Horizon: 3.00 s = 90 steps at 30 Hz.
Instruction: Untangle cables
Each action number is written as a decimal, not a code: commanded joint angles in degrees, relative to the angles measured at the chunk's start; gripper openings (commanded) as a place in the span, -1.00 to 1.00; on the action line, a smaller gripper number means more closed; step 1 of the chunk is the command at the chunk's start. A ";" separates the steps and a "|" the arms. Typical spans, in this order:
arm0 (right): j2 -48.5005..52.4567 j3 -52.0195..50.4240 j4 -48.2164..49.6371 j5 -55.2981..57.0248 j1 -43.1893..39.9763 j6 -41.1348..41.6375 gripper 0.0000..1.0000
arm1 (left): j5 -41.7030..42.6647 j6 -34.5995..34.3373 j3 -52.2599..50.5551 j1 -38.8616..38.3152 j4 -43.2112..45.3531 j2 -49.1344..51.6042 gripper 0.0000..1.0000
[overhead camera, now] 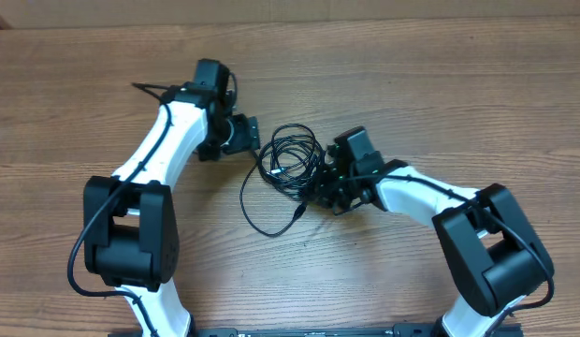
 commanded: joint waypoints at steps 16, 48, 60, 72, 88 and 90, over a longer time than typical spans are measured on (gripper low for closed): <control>-0.85 -0.52 3.15 28.44 11.41 1.16 -0.92 | -1.84 -4.02 -1.11 3.82 1.86 0.55 0.79; -0.59 30.86 -42.93 23.02 -4.02 -36.02 0.48 | -1.60 -4.00 -1.11 3.78 2.54 0.55 0.87; -0.33 29.42 -34.18 23.06 5.40 -44.89 0.15 | -1.64 -3.78 -1.11 3.80 2.54 0.55 0.88; -0.22 17.51 -22.32 25.35 8.37 -62.75 0.42 | -1.60 -3.80 -1.11 3.78 2.71 0.55 0.91; 1.55 11.02 -12.46 29.57 8.37 -77.35 0.11 | -1.62 -3.80 -1.11 3.78 2.71 0.55 0.92; 1.62 11.02 -12.35 29.75 8.37 -77.53 0.12 | -1.62 -3.80 -1.11 3.78 2.71 0.55 0.92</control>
